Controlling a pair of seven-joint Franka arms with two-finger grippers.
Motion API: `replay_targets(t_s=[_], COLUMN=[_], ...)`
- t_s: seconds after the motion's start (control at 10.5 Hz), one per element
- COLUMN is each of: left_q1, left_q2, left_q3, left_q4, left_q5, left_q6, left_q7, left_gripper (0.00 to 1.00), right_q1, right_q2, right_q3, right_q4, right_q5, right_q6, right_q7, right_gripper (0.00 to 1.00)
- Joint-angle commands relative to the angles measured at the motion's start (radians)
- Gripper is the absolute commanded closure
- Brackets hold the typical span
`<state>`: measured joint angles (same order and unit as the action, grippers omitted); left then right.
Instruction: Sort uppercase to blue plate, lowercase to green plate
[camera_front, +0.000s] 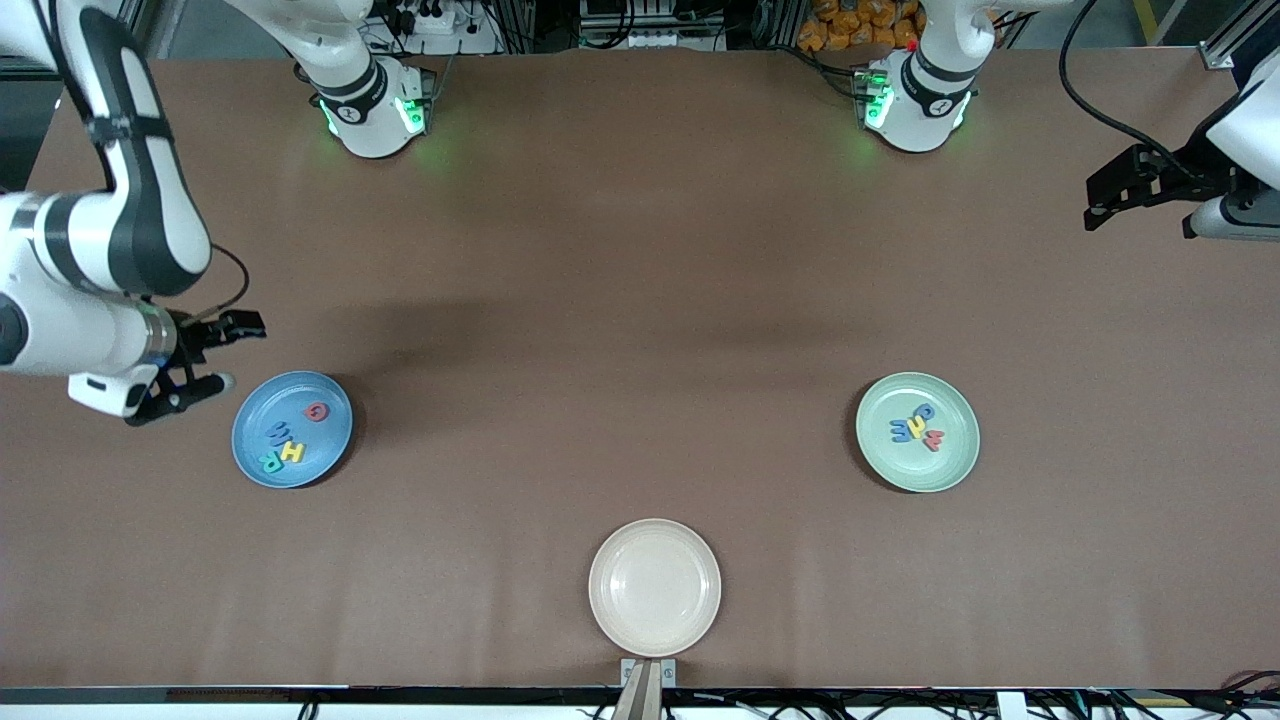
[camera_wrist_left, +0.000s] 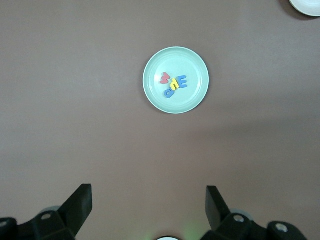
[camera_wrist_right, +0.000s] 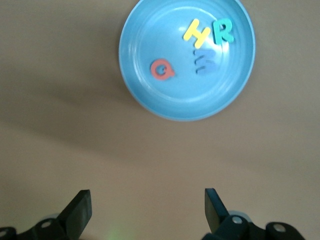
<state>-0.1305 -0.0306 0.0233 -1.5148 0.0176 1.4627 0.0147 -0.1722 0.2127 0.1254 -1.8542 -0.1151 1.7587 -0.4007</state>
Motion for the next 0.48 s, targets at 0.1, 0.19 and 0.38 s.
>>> replay_targets(t_s=[0.1,0.19,0.38], left_q1=[-0.003,-0.003,-0.001], left_q2=[-0.009,-0.009,-0.009], left_q3=[0.001,0.001,0.003], left_q4=[0.005,0.005,0.005], left_q5=[0.022,0.022,0.021], left_q6=[-0.012,-0.013,-0.012], left_q7=[0.008,0.007,0.007], left_gripper=[0.0,0.0,0.0], right_q1=[0.085,0.098,0.108], right_q2=[-0.111,-0.117,-0.154], right_q3=[-0.078,-0.095,-0.099], right_q4=[0.025,0.061,0.117], right_q5=[0.063,0.113,0.132], right_q6=[-0.004,-0.008,-0.04], right_q7=[0.016,0.044,0.164], right_gripper=[0.0,0.0,0.0])
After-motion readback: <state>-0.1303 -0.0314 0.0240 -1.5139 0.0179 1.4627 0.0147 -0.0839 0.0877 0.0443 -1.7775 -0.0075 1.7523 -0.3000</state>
